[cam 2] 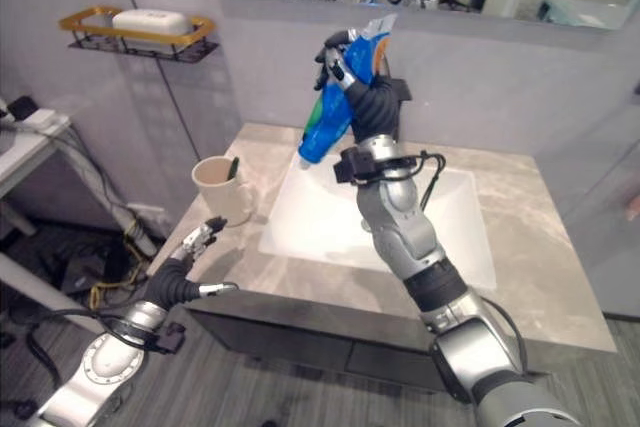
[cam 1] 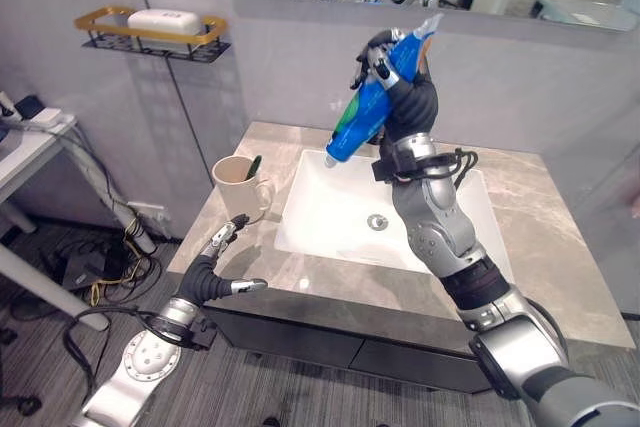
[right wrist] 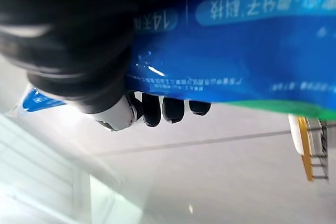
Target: Put brush and paste in cup on sink, flatten towel.
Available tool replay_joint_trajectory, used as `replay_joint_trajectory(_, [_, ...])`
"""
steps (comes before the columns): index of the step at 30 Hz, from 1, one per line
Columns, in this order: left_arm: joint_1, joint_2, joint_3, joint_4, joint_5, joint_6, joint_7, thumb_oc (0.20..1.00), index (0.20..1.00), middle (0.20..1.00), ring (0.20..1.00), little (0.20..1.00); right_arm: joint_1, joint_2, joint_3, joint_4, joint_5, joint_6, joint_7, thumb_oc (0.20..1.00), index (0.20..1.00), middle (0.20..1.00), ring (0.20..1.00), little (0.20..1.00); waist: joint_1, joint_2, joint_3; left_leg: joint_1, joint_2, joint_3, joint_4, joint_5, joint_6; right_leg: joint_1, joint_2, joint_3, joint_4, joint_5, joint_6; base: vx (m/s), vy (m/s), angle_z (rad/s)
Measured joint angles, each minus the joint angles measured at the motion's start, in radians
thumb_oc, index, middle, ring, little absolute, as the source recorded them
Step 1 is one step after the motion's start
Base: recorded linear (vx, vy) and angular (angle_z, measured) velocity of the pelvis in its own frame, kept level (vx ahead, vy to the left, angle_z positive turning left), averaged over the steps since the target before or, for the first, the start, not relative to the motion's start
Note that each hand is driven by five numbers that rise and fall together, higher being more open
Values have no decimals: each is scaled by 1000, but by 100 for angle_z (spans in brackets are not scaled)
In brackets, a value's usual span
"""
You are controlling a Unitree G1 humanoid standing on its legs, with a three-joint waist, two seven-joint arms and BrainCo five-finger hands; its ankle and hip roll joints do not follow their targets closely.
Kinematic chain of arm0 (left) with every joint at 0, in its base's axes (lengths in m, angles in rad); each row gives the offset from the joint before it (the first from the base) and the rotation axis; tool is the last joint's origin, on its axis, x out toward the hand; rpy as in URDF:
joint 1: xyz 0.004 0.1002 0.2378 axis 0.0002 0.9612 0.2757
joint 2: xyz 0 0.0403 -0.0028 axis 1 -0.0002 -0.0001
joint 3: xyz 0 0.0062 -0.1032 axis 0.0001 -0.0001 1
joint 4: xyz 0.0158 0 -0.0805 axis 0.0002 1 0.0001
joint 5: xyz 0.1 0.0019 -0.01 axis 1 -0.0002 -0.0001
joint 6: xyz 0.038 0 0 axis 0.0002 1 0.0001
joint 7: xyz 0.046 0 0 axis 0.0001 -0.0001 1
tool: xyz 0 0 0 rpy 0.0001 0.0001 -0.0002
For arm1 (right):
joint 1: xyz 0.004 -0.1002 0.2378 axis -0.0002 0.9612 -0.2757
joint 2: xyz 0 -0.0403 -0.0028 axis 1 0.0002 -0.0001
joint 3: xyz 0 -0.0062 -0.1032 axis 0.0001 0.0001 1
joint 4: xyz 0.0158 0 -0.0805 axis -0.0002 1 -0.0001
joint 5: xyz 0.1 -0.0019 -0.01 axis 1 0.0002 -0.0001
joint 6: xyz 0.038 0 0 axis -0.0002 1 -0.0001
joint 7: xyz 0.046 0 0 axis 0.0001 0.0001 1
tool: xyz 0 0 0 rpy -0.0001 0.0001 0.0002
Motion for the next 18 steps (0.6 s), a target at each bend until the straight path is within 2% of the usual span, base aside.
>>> replay_joint_trajectory(4, [-21, 34, -32, 21, 1, 2, -23, 1000, 1000, 1000, 1000, 1000, -80, 8, 1, 53, -22, 0, -15, 200, 200, 200, 200, 200, 15, -15, 13, -14, -9, -29, 0, 3, 1, 0, -7, -32, 0, -5, 5, -17, 21, 24])
replay_joint_trajectory(10, [-44, 33, -42, 42, -3, 12, -49, 1000, 1000, 1000, 1000, 1000, -154, 37, 20, 73, -65, 1, -34, 200, 200, 200, 200, 200, 57, -37, 28, -36, -19, -61, 0, 5, 2, 0, -16, -66, 0, -12, 11, -21, 16, 18])
replay_joint_trajectory(18, [-74, 33, -42, 39, -8, 10, -59, 1000, 1000, 1000, 1000, 1000, -158, 41, 32, 73, -128, 12, -55, 200, 200, 200, 200, 200, 62, -50, 35, -66, -26, -97, 0, 7, 1, -2, -22, -103, 0, -22, 17, -3, 13, 12])
